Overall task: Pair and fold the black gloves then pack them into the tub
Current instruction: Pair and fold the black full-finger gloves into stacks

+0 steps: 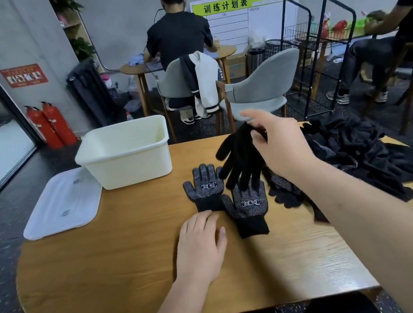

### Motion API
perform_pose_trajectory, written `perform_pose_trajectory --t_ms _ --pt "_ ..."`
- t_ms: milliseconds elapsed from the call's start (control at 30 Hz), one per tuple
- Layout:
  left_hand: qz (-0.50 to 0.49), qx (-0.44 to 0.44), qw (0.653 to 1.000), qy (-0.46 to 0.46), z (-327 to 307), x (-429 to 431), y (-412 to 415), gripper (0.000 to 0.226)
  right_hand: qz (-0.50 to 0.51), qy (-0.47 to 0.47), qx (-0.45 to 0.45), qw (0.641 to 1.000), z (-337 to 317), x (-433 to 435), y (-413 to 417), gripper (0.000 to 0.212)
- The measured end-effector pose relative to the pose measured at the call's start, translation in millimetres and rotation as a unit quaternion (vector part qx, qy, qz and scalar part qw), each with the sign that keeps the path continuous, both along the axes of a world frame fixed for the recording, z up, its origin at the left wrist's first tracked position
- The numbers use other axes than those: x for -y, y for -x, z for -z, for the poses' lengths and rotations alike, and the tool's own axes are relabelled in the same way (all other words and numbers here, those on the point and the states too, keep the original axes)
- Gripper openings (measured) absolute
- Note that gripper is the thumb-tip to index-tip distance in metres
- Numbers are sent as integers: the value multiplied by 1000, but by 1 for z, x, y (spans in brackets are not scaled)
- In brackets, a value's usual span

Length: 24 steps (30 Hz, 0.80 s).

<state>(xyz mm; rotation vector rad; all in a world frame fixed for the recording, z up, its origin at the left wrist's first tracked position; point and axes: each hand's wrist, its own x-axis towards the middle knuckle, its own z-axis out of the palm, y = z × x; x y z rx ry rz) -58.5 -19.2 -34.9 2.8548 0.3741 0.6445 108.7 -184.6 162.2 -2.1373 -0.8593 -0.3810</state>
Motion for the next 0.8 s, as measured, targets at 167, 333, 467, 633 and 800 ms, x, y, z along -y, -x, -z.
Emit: perform_pose_trajectory --t_ms 167,333,467,633,800 --pt "-22 -8 1000 3 0 -1 -1 43 -49 -39 149 987 40 -4 24 42" --pt "-49 -28 998 17 1 -2 -3 47 -141 165 108 970 158 6 51 53" --pt "-40 -25 999 14 4 -3 -4 43 -148 143 90 974 200 17 58 47" --pt "-27 -41 999 6 1 -2 -4 46 -100 96 80 987 205 17 59 34" --pt "-29 -61 998 8 1 -2 -6 47 -54 46 69 995 200 17 57 31"
